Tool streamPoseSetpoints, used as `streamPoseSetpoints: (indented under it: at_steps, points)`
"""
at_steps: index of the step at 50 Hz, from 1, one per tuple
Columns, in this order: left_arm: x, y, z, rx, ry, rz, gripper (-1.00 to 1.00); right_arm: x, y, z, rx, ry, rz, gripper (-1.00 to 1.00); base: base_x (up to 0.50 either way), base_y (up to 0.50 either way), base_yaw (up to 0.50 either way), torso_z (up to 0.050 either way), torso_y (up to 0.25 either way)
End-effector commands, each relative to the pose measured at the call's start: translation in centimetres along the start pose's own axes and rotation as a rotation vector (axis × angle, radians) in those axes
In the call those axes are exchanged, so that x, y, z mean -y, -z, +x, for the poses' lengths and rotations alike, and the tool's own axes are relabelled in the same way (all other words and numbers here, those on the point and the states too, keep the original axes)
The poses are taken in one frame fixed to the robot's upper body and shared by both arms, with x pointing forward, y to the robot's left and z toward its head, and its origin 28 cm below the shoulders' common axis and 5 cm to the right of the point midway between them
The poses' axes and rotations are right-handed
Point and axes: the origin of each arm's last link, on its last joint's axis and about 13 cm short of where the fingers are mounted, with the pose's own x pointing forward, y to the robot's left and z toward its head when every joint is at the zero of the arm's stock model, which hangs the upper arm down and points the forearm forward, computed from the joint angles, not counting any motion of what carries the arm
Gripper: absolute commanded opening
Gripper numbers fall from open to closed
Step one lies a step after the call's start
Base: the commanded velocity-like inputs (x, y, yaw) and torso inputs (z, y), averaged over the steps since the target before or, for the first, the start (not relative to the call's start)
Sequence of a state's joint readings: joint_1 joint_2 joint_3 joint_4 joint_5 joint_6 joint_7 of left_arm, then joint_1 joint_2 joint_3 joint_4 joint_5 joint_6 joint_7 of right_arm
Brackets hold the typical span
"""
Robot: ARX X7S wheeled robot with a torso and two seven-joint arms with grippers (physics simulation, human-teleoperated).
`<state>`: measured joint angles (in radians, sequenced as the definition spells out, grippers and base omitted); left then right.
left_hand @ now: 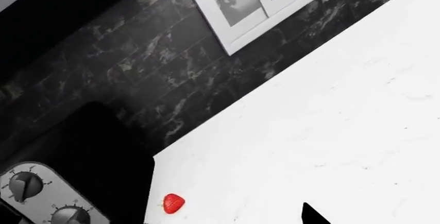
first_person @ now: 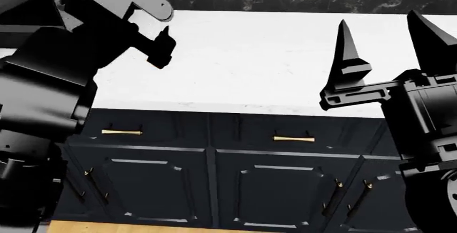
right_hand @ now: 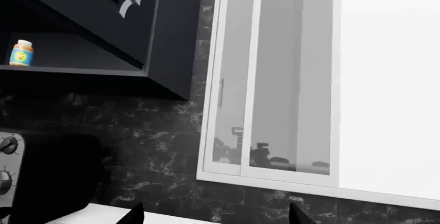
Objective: Pick the honey bottle and salsa from the counter and place them in the cabinets closest to them.
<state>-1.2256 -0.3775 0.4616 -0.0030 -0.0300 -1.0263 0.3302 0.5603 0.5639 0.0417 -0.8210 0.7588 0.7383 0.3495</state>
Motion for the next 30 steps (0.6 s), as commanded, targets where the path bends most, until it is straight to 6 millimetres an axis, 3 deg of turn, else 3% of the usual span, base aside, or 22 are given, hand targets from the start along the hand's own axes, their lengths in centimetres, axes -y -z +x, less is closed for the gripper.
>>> streamPoseSetpoints:
  at_steps: [1, 12, 30]
  points:
    - [0.7, 0.5, -0.2, 0.013, 0.027, -0.002, 1.0, 0.1, -0.2, -0.1, 0.009, 0.005, 0.002, 1.0, 0.02, -0.46, 0.0, 0.0, 0.0]
    - [1.5, 0.1, -0.4, 0.052, 0.061, -0.008, 1.0, 0.4, -0.1, -0.4, 0.009, 0.012, -0.002, 1.0, 0.03, -0.48, 0.0, 0.0, 0.0]
    - [0.9, -1.6, -1.8, 0.2, 0.123, -0.097, 1.0, 0.7, -0.1, -1.2, 0.005, 0.022, -0.003, 1.0, 0.03, -0.5, 0.0, 0.0, 0.0]
